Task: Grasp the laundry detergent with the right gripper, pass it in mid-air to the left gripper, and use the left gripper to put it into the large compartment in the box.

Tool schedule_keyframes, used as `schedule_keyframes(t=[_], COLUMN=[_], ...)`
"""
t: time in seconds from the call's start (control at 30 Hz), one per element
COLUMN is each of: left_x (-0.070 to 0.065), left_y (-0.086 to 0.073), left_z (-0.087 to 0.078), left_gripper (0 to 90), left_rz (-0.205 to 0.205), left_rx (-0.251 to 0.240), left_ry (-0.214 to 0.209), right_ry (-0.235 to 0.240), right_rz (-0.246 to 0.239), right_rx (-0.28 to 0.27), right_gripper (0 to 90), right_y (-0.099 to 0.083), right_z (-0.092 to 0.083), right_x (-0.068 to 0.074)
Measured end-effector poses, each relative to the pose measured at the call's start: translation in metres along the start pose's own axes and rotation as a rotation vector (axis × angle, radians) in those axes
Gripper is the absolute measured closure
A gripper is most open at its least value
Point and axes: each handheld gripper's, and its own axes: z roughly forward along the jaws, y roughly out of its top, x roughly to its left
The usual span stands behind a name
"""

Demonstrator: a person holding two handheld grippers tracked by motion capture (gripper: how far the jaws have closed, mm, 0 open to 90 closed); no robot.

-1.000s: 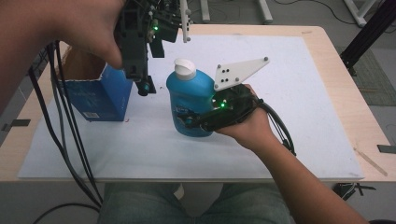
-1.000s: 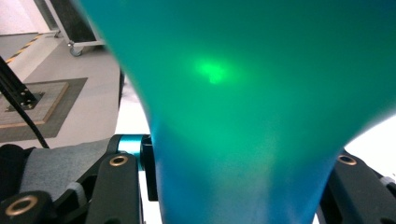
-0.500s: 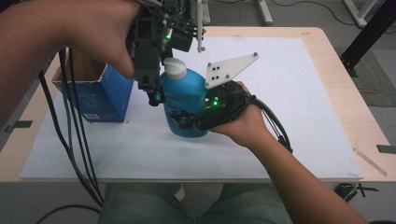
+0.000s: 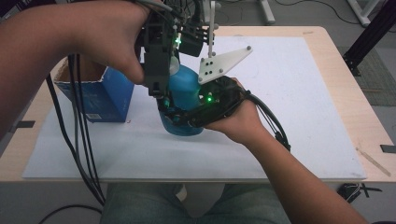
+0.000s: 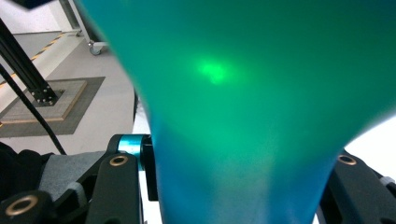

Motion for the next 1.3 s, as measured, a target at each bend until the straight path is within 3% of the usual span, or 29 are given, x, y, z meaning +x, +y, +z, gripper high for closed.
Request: schedule_keyframes(t=[0.33,0.47,0.6,0.8,1.3], left_x=[0.0013,0.0020,0.0027,0.0036,0.0028], left_y=[0.0053,0.0058,0.0059,0.0055,0.0081], left_z=[0.0032,0.0028,0.0035,0.0017,0.0036], left_gripper=[2.8,10.2,10.4,19.1,23.2], left_rz=[-0.016,-0.029,-0.028,-0.029,-0.024], left_rx=[0.022,0.021,0.023,0.018,0.030], left_ry=[0.014,0.010,0.018,0.015,0.021], right_ry=[0.008,0.001,0.011,0.014,0.007], right_rz=[0.003,0.001,0.011,0.011,0.014], right_rx=[-0.008,-0.011,-0.012,-0.010,-0.019], right_gripper=[46.2,46.2,46.2,46.2,46.2], right_y=[0.0010,0.0010,0.0008,0.0005,0.0013], right_z=[0.0003,-0.0001,-0.0003,0.0003,-0.0008], right_x=[-0.0011,-0.0022,-0.0021,-0.0028,-0.0028])
